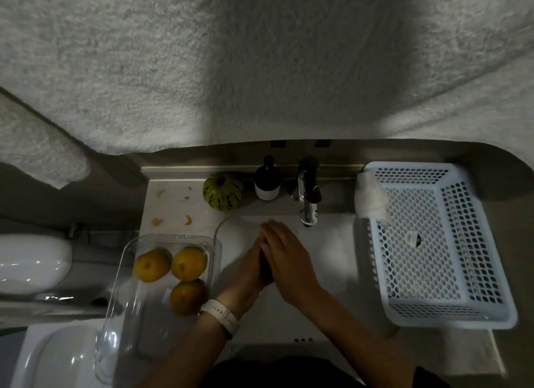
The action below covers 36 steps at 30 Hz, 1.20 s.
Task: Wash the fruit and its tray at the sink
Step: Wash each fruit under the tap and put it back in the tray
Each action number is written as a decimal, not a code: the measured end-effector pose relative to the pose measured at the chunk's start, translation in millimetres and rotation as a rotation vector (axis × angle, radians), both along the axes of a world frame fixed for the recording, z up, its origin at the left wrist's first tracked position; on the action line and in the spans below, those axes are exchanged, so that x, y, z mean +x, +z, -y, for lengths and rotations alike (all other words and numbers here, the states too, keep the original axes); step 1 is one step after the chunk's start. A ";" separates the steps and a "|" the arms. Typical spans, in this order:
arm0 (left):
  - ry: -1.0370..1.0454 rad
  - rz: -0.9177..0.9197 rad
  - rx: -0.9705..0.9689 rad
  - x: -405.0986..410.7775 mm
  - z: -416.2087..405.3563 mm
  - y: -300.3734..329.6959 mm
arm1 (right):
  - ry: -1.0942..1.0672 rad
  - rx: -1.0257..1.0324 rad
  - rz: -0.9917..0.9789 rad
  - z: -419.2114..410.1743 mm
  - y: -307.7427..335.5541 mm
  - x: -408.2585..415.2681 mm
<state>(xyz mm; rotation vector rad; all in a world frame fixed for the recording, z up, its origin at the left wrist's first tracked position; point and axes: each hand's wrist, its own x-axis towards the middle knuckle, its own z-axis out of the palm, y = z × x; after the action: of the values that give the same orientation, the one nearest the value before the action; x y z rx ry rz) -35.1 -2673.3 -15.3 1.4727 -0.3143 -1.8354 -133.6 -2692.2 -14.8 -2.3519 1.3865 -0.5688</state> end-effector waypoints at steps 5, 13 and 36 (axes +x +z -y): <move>-0.089 0.419 -0.368 -6.5 -6.7 2.1 | -0.532 0.649 0.791 -0.4 11.2 15.1; -0.369 0.693 -0.622 15.0 -14.8 -11.6 | -0.944 1.702 1.348 23.8 12.5 4.6; -0.432 0.974 -0.565 5.4 -2.8 1.1 | -0.666 0.798 0.909 -0.4 6.7 20.1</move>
<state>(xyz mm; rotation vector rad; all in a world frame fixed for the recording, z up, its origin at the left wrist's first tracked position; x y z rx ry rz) -29.6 -2670.5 -14.2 1.8363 -1.5717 -1.0031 -113.5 -2691.9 -8.2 -0.7956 1.4767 -0.8793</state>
